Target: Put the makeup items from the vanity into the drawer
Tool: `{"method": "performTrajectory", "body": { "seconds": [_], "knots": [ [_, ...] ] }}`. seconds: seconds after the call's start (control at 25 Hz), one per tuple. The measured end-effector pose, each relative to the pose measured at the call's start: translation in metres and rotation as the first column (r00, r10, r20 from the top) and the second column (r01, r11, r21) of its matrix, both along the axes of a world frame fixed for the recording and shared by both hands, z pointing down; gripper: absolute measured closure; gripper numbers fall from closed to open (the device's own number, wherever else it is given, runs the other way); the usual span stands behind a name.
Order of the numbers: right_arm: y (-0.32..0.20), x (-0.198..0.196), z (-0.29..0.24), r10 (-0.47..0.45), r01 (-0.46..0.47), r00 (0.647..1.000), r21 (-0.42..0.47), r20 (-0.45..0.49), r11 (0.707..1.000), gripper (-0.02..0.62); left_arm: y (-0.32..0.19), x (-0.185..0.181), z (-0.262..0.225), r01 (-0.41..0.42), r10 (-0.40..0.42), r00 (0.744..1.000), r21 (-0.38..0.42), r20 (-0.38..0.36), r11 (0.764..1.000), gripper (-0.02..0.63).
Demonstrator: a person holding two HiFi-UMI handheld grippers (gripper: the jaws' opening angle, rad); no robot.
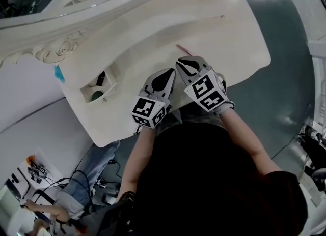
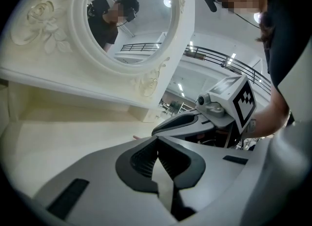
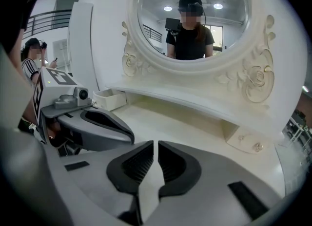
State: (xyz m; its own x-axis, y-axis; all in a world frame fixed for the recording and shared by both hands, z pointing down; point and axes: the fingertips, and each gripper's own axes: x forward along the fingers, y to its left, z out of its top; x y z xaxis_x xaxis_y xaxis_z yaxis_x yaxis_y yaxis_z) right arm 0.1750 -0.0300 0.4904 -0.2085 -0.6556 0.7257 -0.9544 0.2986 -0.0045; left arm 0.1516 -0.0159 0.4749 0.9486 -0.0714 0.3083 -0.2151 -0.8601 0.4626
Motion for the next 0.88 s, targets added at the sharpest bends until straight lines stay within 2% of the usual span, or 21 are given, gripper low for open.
{"method": "performTrajectory", "body": {
  "seconds": [0.24,0.36,0.76,0.88],
  "knots": [
    [0.004,0.036,0.019,0.015,-0.016,1.0,-0.041,-0.018,0.999,0.566,0.002,0.018,0.004,0.011,-0.011,1.0,0.006,0.021,1.0,0.595],
    [0.002,0.044,0.03,-0.007,0.005,1.0,-0.059,-0.03,0.998,0.495,-0.001,0.018,0.005,0.031,-0.032,0.999,0.012,0.035,0.999,0.595],
    [0.0,0.054,0.056,-0.018,0.011,0.999,-0.158,-0.046,0.987,0.495,-0.011,0.012,0.007,0.089,-0.09,0.994,0.018,0.055,0.996,0.595],
    [0.001,0.052,0.058,-0.013,0.009,1.0,-0.165,-0.021,0.986,0.521,-0.012,0.011,0.008,0.093,-0.093,0.994,0.015,0.052,0.996,0.595]
  ]
}}
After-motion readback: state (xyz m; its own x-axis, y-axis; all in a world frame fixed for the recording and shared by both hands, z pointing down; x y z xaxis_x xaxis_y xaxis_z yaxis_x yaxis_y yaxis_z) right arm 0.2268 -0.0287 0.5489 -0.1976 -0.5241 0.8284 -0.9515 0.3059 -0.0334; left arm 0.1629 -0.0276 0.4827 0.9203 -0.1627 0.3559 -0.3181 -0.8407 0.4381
